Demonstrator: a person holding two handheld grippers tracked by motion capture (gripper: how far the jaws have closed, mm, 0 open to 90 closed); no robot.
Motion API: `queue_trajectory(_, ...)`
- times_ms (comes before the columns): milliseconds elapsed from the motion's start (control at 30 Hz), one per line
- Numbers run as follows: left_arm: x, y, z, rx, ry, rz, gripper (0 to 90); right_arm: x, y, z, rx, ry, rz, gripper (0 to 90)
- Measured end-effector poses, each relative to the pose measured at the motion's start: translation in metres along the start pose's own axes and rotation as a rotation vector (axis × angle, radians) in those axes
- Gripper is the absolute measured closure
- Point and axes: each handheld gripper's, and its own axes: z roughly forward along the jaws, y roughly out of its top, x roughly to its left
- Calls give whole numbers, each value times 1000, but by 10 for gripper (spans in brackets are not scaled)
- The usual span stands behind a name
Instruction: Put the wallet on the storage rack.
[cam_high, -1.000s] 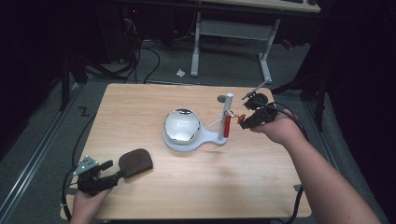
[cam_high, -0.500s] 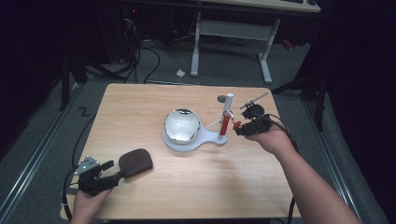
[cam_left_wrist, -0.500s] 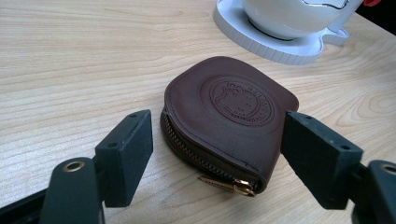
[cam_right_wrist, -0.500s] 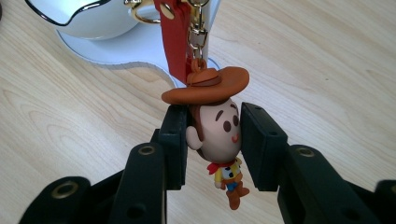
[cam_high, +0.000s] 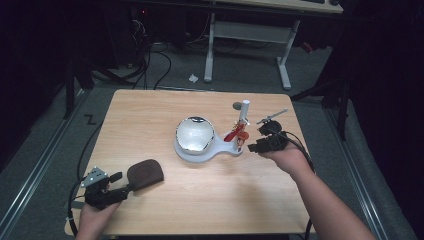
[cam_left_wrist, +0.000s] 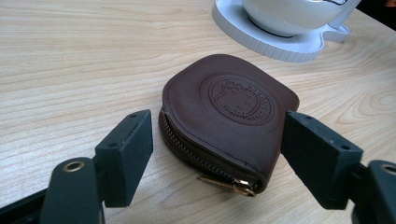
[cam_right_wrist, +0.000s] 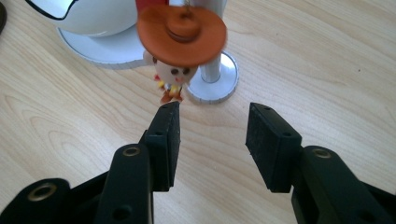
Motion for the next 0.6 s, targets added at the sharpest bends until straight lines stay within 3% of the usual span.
queue_trajectory(100,-1,0,1,5,1,4,256,1,-11,-5,-21,-11,-8,533)
queue_trajectory(200,-2,0,2,7,0,4,256,2,-26,-8,-53,10,0,505)
queue_trajectory(433,-4,1,4,21,-6,5,262,14,-69,-6,-171,-20,-4,480)
queue_trajectory(600,-6,1,5,32,-2,16,269,22,-98,0,-225,-96,-46,467)
